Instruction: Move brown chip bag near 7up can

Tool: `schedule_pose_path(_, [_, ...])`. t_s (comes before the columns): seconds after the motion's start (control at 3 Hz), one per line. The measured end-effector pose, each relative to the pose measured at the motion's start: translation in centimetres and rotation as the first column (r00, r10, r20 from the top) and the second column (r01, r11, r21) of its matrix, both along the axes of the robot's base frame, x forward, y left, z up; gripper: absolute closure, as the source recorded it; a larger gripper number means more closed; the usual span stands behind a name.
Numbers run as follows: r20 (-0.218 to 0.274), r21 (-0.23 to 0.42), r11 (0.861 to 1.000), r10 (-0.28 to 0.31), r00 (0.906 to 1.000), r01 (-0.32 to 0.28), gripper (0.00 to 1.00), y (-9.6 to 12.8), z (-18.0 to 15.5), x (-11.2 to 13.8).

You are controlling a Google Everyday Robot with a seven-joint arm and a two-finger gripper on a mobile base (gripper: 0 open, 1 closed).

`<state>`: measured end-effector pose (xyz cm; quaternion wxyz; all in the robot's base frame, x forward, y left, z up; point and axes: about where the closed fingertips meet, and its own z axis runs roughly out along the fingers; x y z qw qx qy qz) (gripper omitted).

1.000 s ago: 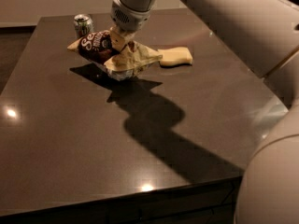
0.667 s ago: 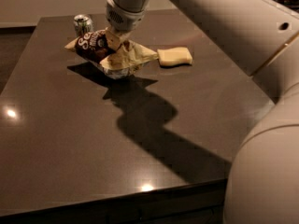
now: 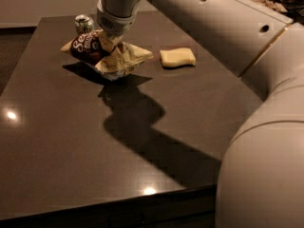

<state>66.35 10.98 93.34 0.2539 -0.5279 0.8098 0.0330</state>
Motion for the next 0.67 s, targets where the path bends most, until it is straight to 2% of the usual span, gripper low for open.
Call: schedule_pose_path(0.67, [0.000,-0.019,1.000,0.020,0.9998,-0.020,0.12,0.88,-1.13,0.67])
